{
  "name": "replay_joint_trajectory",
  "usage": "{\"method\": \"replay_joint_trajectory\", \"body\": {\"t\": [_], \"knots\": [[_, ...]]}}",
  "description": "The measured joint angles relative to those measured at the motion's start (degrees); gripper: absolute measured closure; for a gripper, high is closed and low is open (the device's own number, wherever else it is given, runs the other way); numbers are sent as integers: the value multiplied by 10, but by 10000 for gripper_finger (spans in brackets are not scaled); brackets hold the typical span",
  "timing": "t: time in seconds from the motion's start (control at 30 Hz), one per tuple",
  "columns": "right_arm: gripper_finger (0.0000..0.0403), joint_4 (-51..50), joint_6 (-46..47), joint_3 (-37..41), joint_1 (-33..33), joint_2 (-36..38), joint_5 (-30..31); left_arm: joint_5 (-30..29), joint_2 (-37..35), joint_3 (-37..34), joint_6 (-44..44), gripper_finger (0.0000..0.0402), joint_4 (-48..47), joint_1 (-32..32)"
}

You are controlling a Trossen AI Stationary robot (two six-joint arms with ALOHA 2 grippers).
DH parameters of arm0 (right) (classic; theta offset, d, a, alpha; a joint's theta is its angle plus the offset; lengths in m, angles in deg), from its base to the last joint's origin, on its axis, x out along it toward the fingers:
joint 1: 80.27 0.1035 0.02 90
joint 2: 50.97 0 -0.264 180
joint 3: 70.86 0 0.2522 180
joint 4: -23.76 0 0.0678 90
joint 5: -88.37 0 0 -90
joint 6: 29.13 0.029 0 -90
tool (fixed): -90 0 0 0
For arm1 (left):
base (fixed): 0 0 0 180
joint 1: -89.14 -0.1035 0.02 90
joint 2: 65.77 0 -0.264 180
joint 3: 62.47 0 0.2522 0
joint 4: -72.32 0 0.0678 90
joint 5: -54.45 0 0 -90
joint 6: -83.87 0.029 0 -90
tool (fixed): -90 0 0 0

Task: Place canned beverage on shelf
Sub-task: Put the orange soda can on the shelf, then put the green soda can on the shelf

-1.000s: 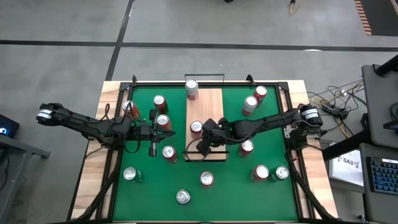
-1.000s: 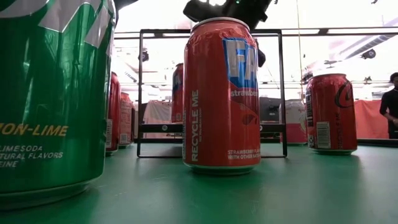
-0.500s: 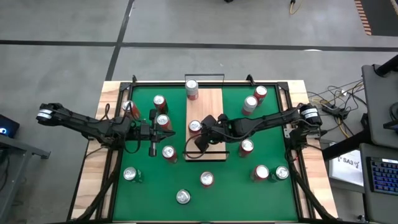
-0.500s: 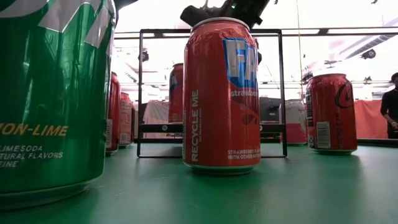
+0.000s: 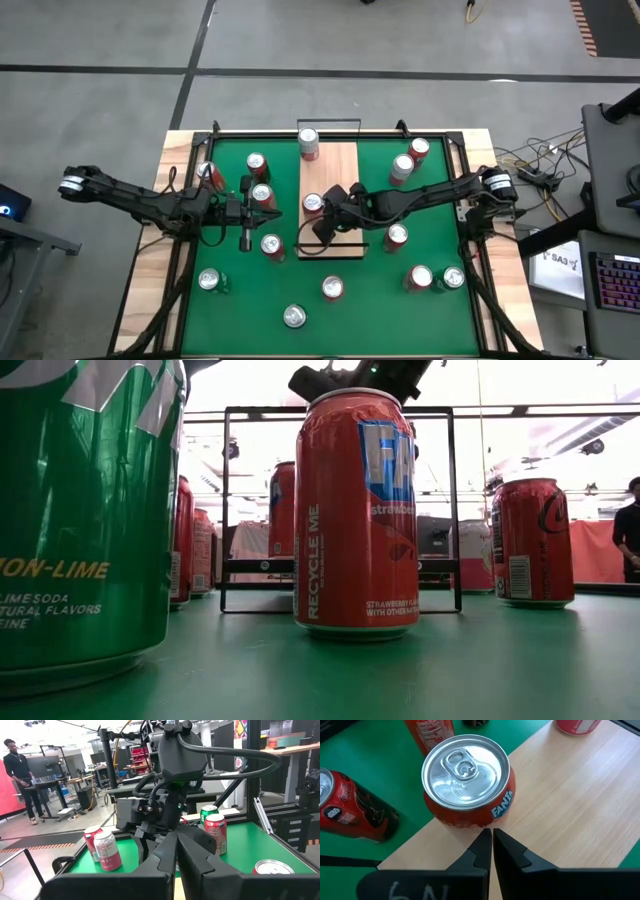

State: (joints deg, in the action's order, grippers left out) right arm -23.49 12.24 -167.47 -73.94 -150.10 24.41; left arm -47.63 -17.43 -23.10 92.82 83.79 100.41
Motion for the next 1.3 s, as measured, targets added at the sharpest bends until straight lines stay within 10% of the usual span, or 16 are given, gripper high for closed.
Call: {"method": "replay_joint_trajectory", "body": {"t": [1.3], "knots": [[394,-71,30,-29,0,-1,10,0,-13,0,-15,402,0,0]]}}
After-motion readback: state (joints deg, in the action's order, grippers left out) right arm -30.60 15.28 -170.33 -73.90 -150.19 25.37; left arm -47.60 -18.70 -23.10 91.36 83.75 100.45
